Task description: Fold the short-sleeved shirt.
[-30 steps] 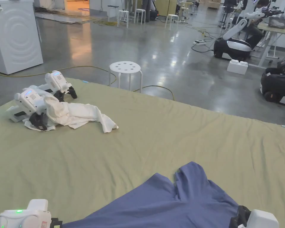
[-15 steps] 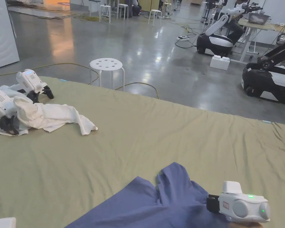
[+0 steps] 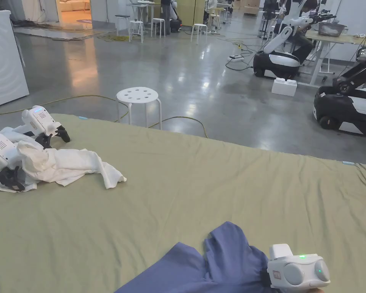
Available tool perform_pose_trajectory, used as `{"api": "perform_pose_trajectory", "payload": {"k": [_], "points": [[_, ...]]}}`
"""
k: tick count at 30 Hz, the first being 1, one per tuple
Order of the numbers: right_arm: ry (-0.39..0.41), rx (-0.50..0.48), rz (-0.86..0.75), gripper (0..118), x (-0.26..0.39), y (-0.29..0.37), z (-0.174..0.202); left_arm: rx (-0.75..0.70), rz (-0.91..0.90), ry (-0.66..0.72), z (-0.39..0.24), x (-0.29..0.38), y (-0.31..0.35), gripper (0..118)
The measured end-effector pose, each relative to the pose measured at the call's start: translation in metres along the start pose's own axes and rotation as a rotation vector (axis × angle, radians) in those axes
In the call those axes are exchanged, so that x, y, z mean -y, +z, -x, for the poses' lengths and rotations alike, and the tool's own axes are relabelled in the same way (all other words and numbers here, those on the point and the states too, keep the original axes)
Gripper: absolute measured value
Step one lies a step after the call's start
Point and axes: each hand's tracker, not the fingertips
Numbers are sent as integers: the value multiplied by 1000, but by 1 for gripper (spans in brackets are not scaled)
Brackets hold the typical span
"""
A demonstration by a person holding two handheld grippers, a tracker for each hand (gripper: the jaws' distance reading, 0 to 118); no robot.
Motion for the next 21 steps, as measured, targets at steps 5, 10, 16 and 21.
{"api": "perform_pose_trajectory", "payload": {"k": [5,10,16,21], "points": [[-44,10,-93,4,4,35,-8,8,-37,15,2,-2,4,0],[-73,12,-230,4,17,99,-16,44,-120,-1,2,-9,23,0],[-81,77,-402,4,30,183,-28,88,-248,-43,-7,-35,55,0],[-83,158,-551,4,30,265,-38,142,-347,-80,-26,-83,83,0]]}}
